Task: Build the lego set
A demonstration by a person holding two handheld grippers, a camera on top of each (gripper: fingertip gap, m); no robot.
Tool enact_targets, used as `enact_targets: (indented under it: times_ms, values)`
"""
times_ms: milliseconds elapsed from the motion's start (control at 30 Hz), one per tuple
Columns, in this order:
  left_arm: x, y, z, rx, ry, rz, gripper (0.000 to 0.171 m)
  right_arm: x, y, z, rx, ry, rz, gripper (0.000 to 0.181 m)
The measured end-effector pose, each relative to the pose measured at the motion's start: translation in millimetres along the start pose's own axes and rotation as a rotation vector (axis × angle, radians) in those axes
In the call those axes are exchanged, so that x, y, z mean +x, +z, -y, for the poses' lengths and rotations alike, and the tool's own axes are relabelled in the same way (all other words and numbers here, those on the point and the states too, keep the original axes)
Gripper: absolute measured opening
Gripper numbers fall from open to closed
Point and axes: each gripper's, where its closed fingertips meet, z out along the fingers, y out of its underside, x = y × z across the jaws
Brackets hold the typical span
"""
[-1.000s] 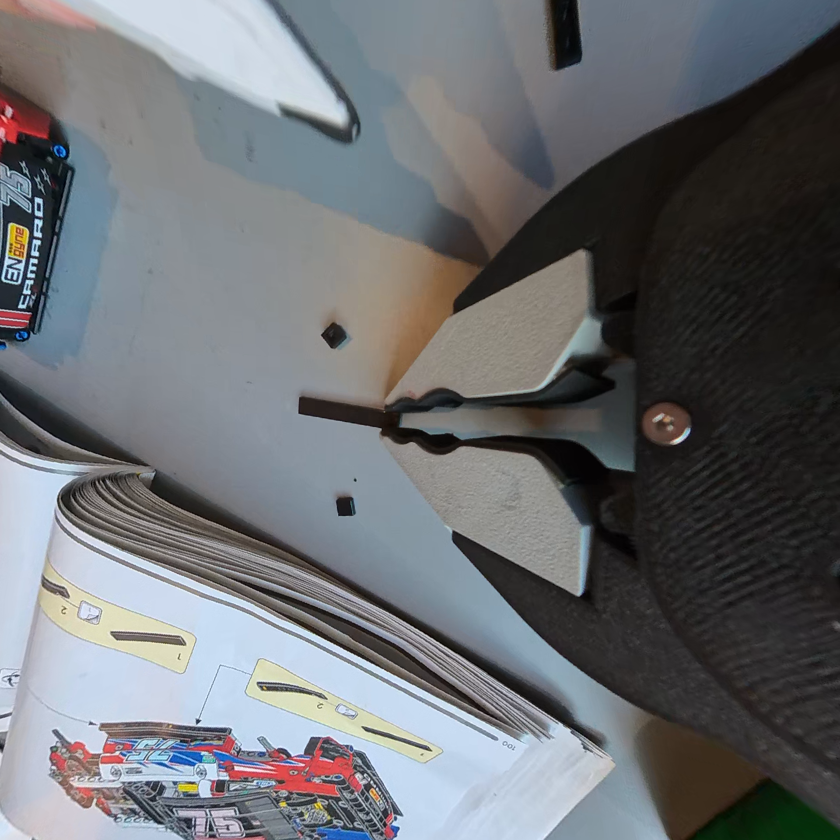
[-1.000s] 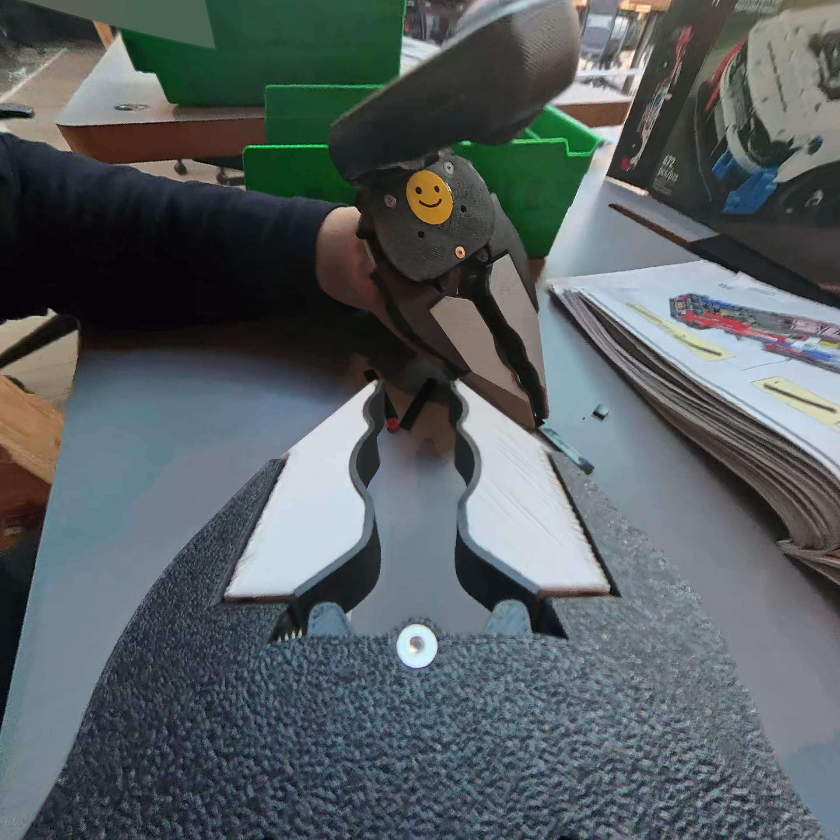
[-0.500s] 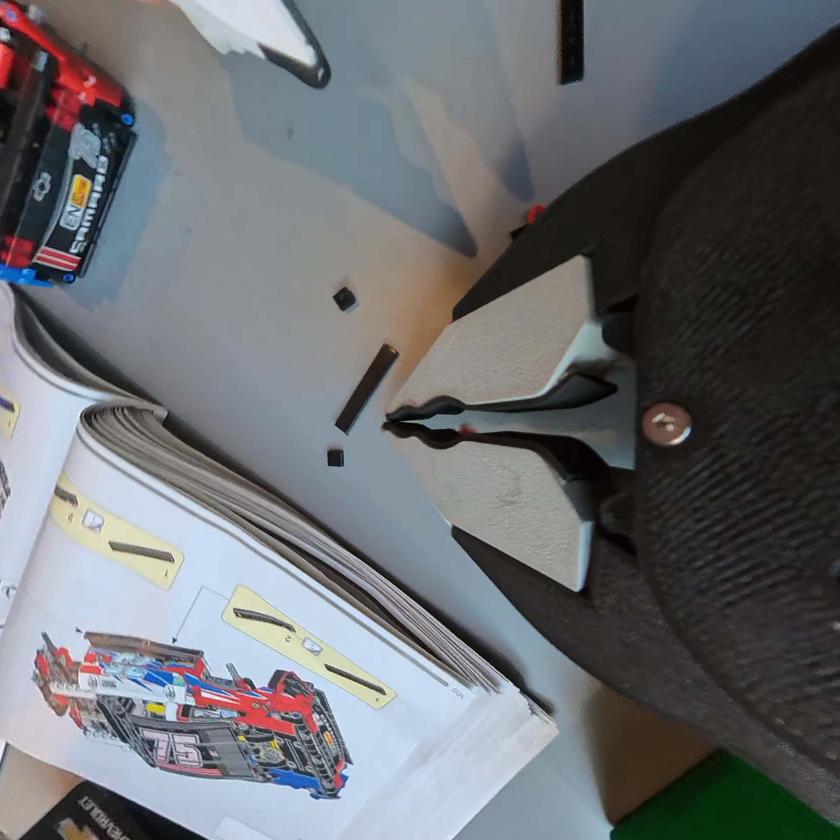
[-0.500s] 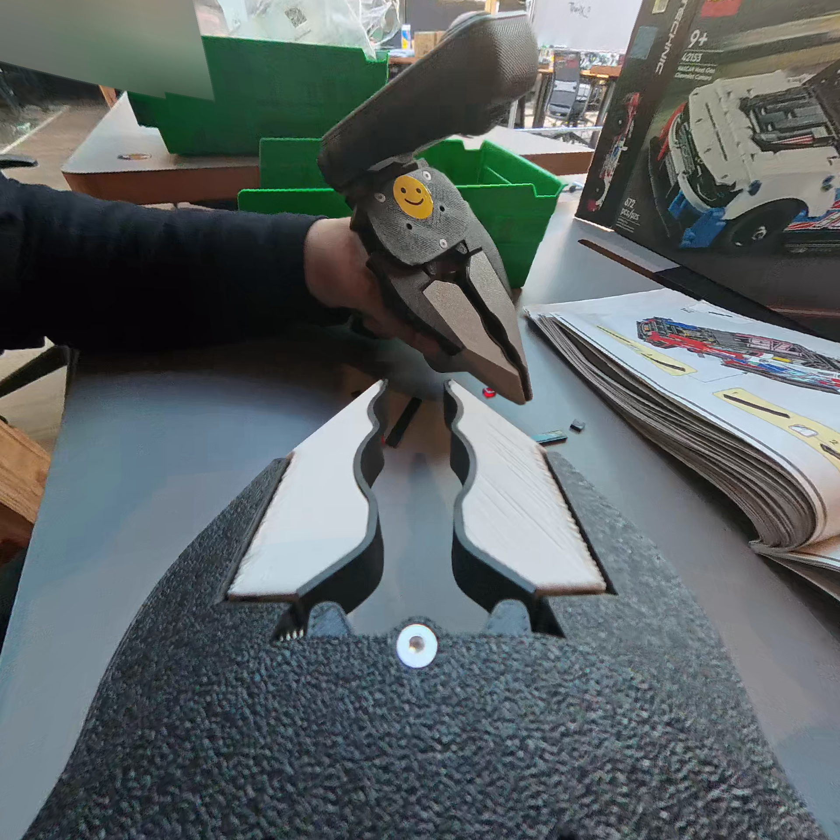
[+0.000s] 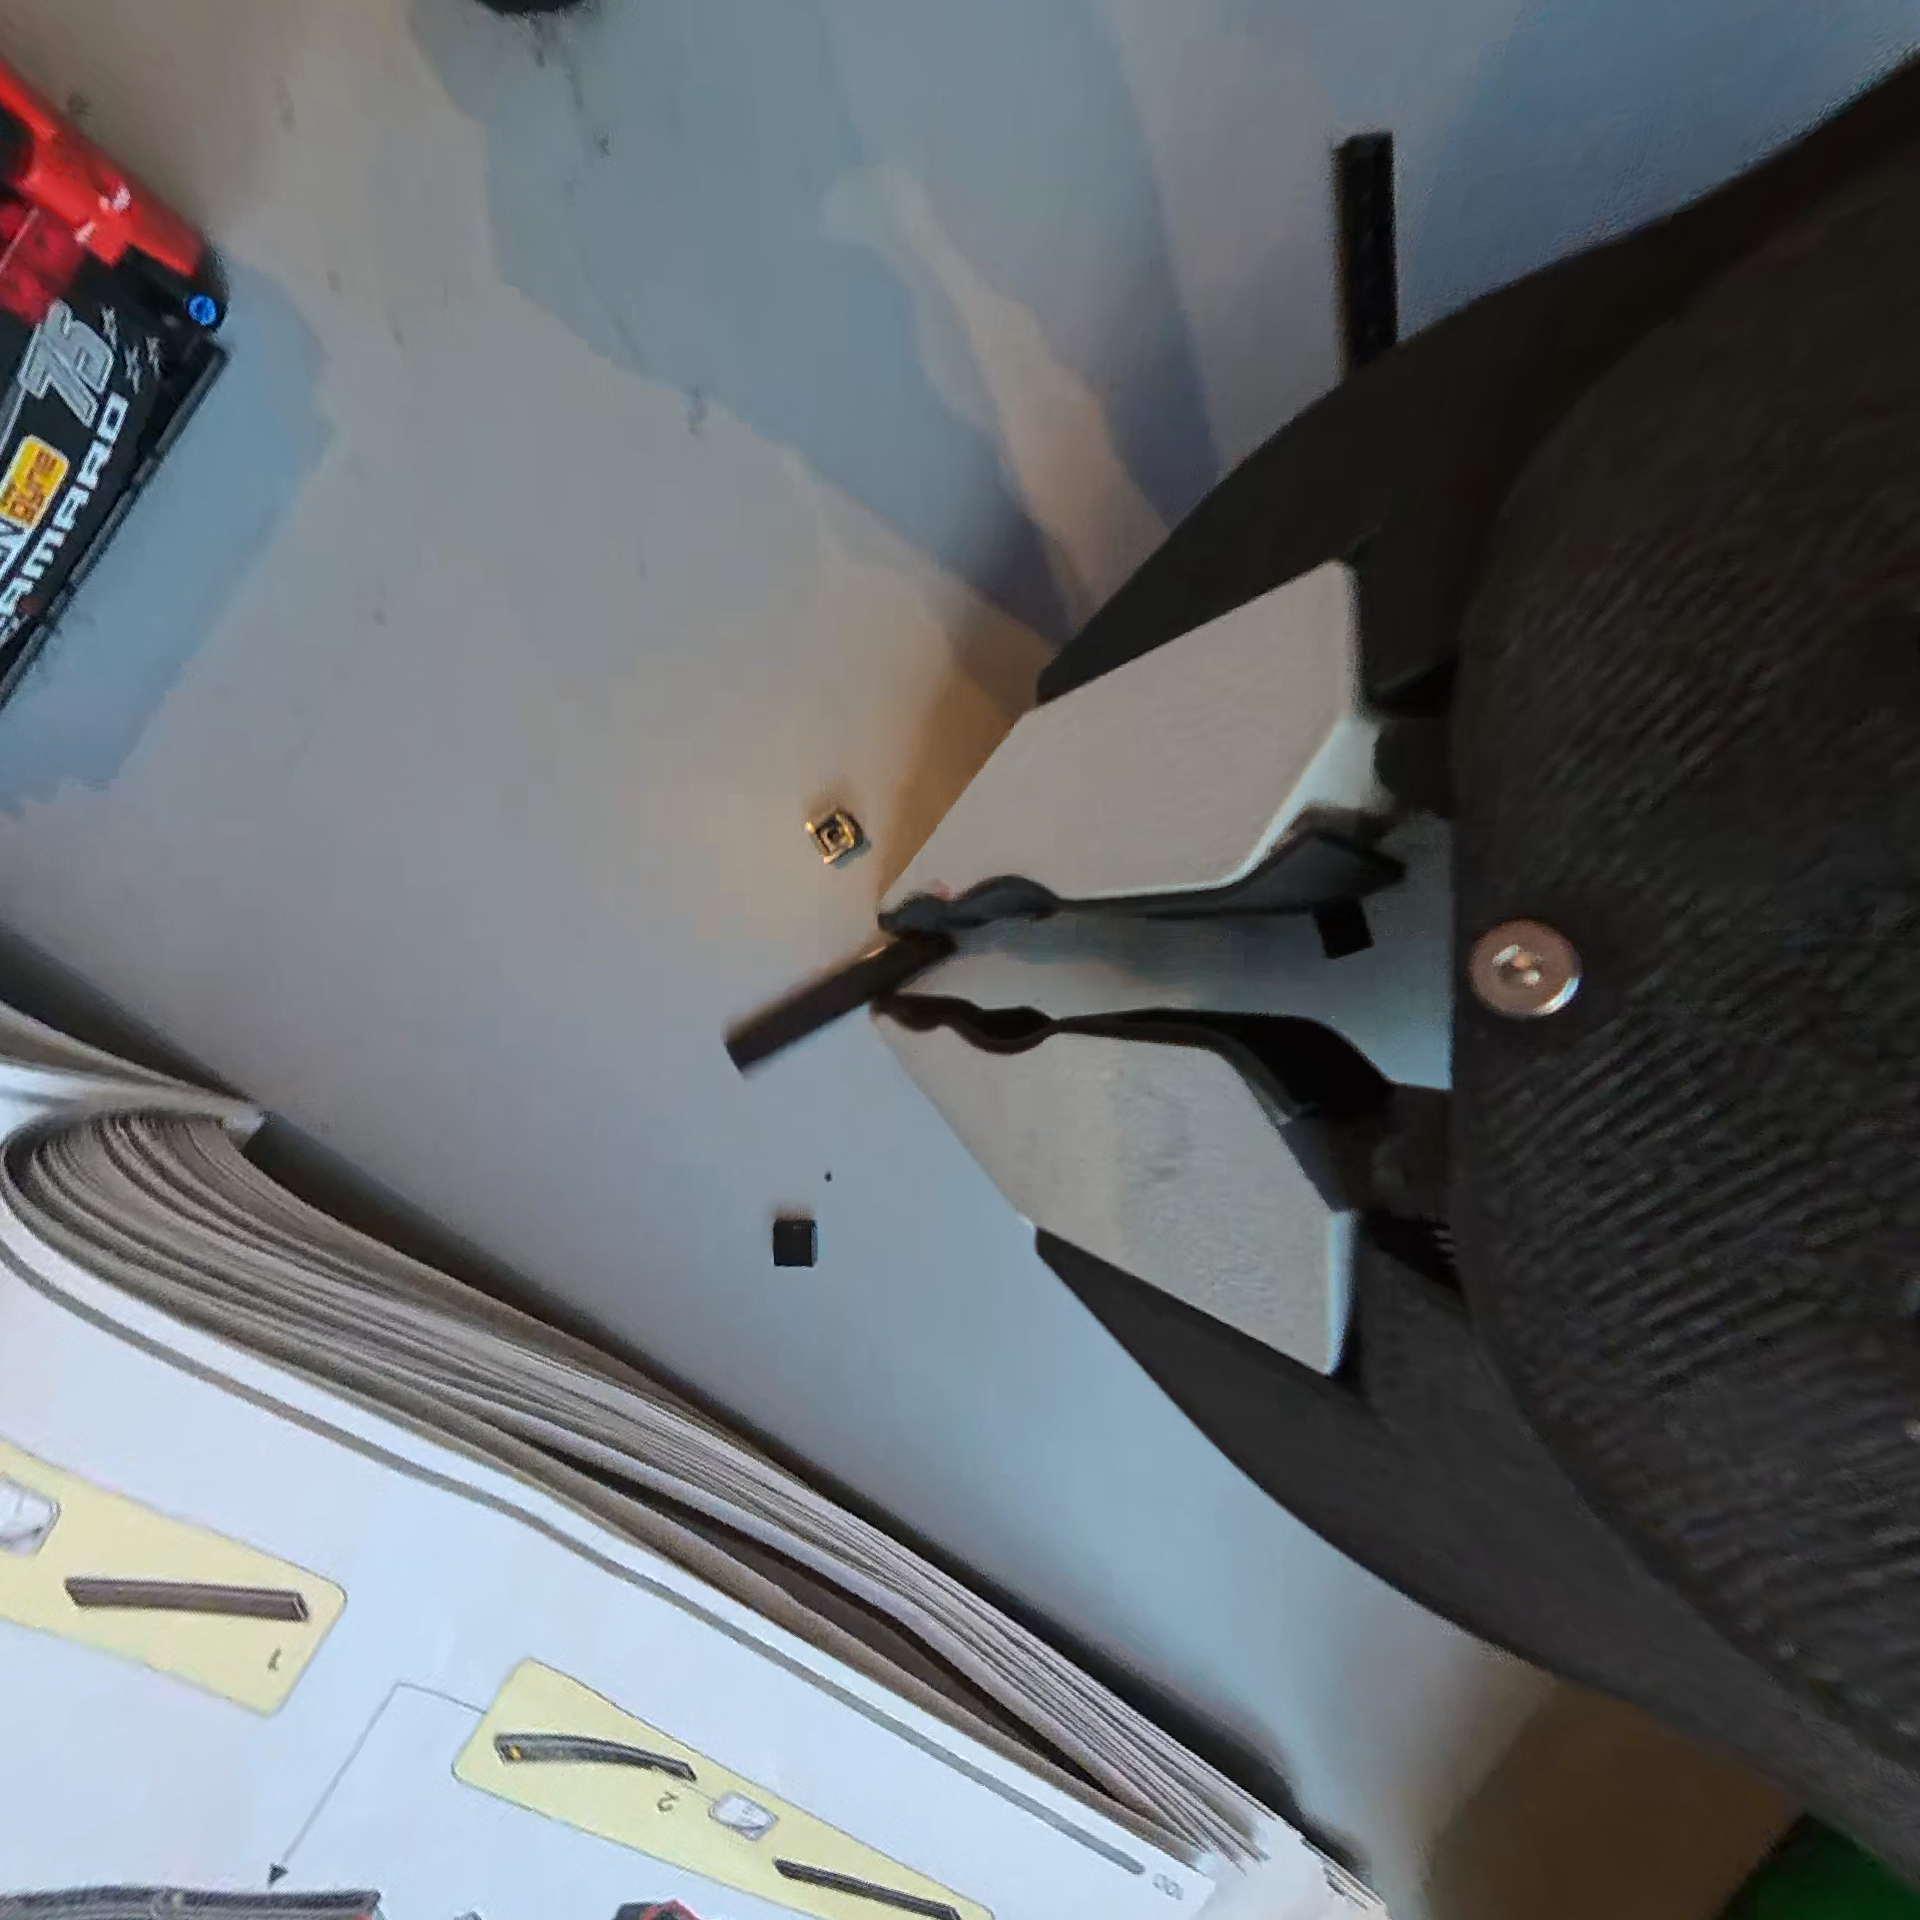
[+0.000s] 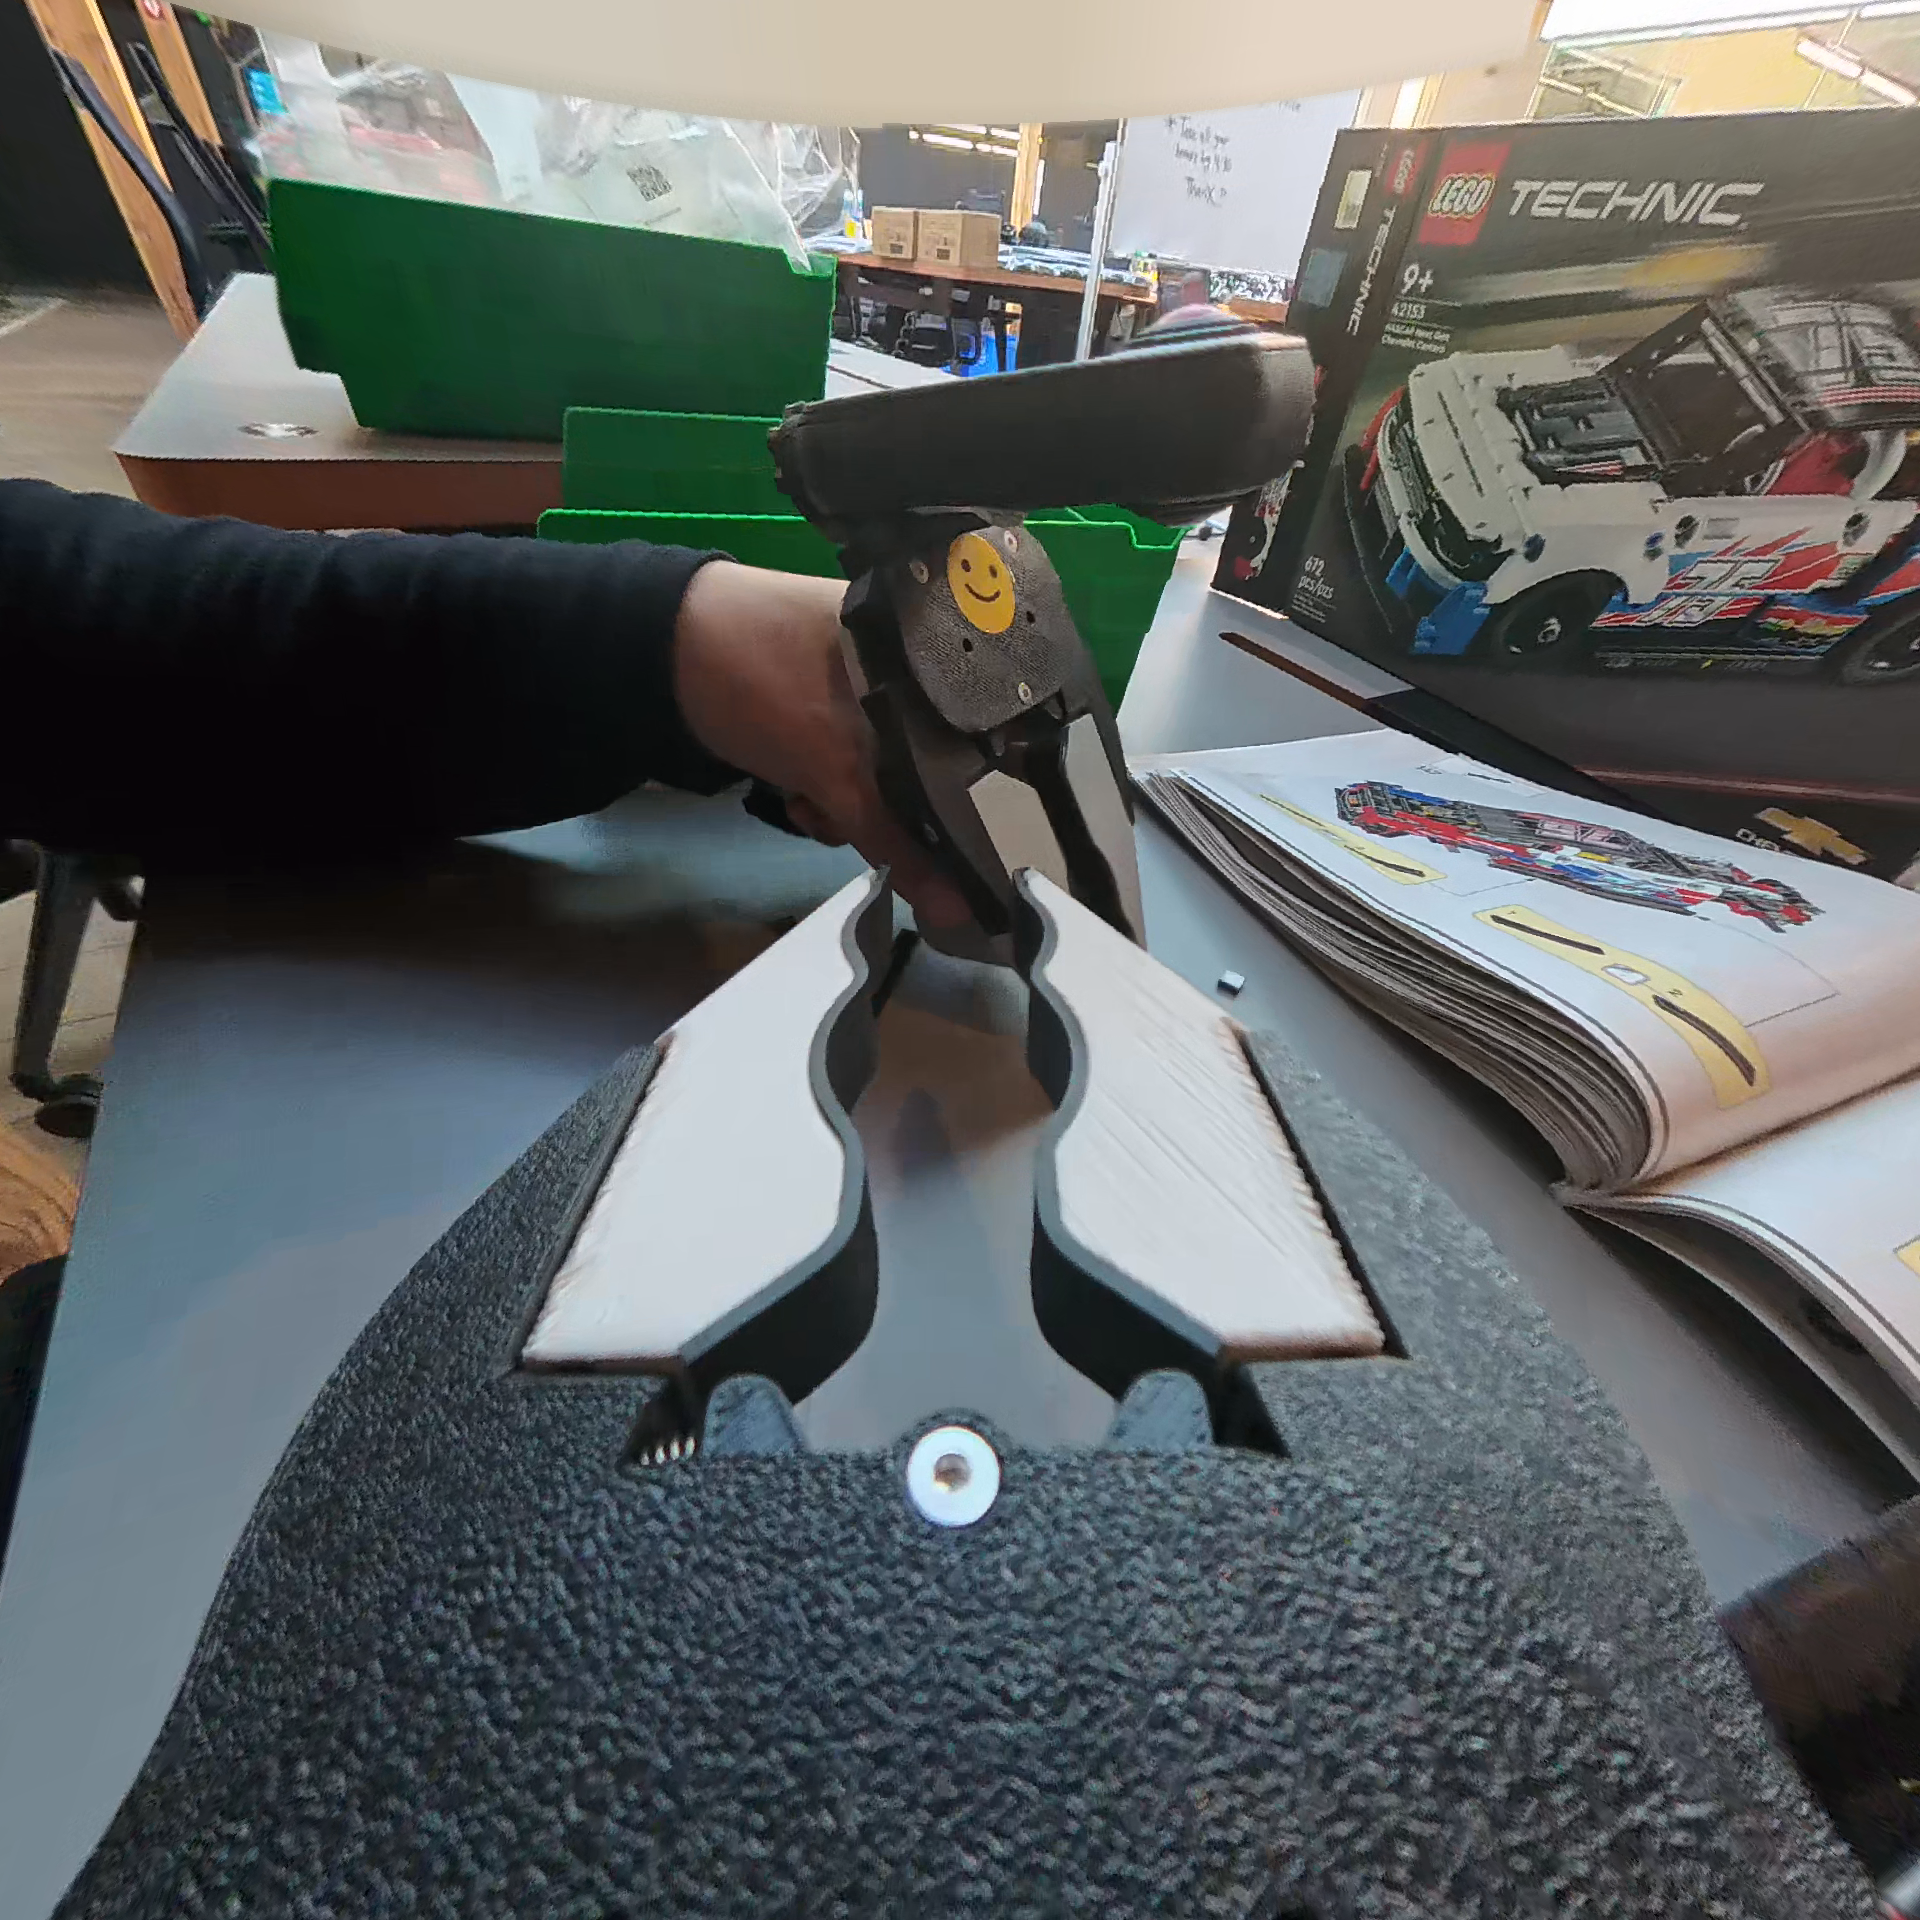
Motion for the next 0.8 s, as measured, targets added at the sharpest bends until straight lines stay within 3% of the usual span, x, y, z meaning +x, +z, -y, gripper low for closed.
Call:
enact_targets:
  times_ms: [200, 367, 533, 667, 800]
  values:
    - [-3, -4, -5, -0.028, 0.051, 0.022, 0.004, -5, -22, 1, -0.003, -0.044, -0.01, 0.021]
    - [1, -30, 0, -0.011, 0.087, 0.031, 0.004, -5, -46, -3, -0.01, -0.066, -0.031, 0.022]
    - [77, -45, 20, 0.053, 0.212, -0.186, 0.004, -8, -70, -5, -0.023, -0.053, -0.036, 0.022]
    - [136, -14, 19, 0.005, 0.333, -0.293, 0.004, -9, -83, -15, -0.081, -0.079, -0.048, 0.022]
    - [158, 11, 20, -0.005, 0.371, -0.306, 0.004, -5, -93, -33, -0.179, -0.097, -0.055, 0.024]
